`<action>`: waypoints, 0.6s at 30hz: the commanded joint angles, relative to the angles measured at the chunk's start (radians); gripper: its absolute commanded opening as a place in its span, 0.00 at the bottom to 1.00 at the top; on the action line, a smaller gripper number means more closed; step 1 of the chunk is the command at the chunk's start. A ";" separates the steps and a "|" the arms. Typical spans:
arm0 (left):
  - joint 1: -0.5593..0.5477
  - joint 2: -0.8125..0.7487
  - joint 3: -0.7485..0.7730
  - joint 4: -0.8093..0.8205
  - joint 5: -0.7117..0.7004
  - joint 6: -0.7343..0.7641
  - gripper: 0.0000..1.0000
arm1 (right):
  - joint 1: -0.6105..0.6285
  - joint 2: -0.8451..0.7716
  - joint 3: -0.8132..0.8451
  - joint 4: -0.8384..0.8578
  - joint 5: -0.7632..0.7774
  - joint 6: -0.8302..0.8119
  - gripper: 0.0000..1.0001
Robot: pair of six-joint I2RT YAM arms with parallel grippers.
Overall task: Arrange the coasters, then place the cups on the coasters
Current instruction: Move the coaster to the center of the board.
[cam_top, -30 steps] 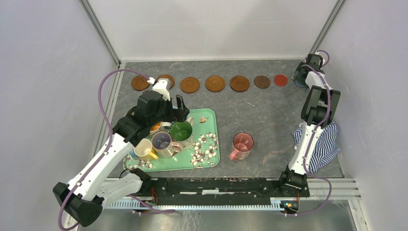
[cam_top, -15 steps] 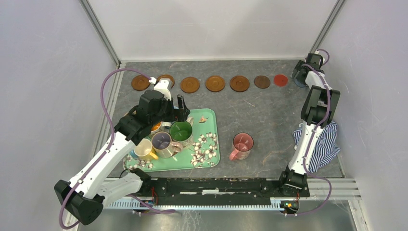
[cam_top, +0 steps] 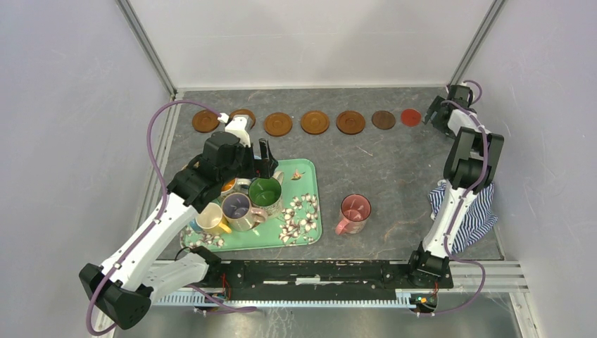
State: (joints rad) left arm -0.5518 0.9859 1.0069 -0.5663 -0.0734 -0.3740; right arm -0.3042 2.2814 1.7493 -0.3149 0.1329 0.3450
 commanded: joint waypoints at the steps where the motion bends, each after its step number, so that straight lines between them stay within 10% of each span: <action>1: -0.002 -0.029 0.030 0.032 0.009 0.029 1.00 | 0.002 -0.135 -0.086 0.003 -0.024 0.029 0.98; 18: -0.004 -0.025 0.005 0.043 0.117 -0.020 1.00 | 0.194 -0.675 -0.658 0.141 -0.053 0.029 0.98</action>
State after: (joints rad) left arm -0.5518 0.9592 1.0069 -0.5659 -0.0353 -0.3748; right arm -0.1539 1.7119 1.1687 -0.2367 0.0925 0.3702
